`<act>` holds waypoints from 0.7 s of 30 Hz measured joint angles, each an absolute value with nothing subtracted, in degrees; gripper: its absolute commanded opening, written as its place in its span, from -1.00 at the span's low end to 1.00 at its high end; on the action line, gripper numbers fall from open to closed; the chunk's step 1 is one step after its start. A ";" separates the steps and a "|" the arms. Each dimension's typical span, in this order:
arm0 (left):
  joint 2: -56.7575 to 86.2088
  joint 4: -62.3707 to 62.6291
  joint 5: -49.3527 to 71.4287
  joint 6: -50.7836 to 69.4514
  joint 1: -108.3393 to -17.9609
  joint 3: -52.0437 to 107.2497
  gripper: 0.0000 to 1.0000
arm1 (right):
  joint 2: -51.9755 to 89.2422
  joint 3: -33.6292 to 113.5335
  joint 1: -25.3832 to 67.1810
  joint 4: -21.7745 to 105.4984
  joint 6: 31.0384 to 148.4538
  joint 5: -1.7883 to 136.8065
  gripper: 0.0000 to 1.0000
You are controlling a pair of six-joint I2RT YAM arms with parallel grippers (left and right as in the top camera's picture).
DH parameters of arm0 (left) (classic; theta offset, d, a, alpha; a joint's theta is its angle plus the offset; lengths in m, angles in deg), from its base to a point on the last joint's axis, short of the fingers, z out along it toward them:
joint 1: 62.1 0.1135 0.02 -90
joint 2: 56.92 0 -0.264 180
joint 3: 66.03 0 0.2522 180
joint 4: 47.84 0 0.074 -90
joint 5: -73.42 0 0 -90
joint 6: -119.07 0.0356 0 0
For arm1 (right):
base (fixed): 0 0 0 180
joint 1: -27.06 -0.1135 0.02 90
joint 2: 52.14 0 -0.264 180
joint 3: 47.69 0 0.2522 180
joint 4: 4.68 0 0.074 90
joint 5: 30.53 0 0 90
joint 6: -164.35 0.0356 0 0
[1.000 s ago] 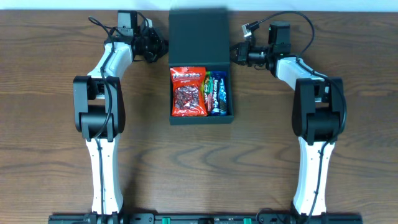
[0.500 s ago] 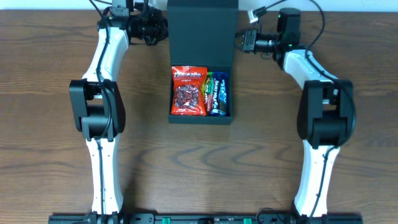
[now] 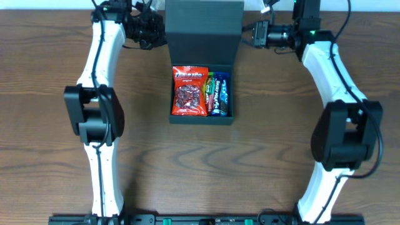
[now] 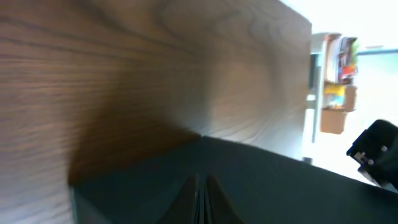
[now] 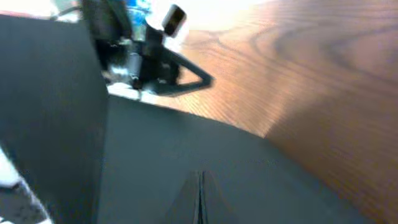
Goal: Pack container
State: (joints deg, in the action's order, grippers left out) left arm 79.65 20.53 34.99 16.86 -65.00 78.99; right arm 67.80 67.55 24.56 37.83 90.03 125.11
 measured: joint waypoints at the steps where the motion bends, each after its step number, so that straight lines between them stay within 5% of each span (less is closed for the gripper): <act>1: 78.62 21.71 34.25 18.11 -65.00 78.99 -0.88 | 67.36 67.57 24.52 40.43 88.11 124.48 -0.97; 21: 70.93 34.78 23.96 31.05 -65.54 79.43 -0.88 | 56.35 67.57 24.23 60.17 73.88 98.14 -0.97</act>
State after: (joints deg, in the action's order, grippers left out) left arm 70.93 34.78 23.96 31.05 -65.54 79.43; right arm 56.35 67.57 24.23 60.17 73.88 98.14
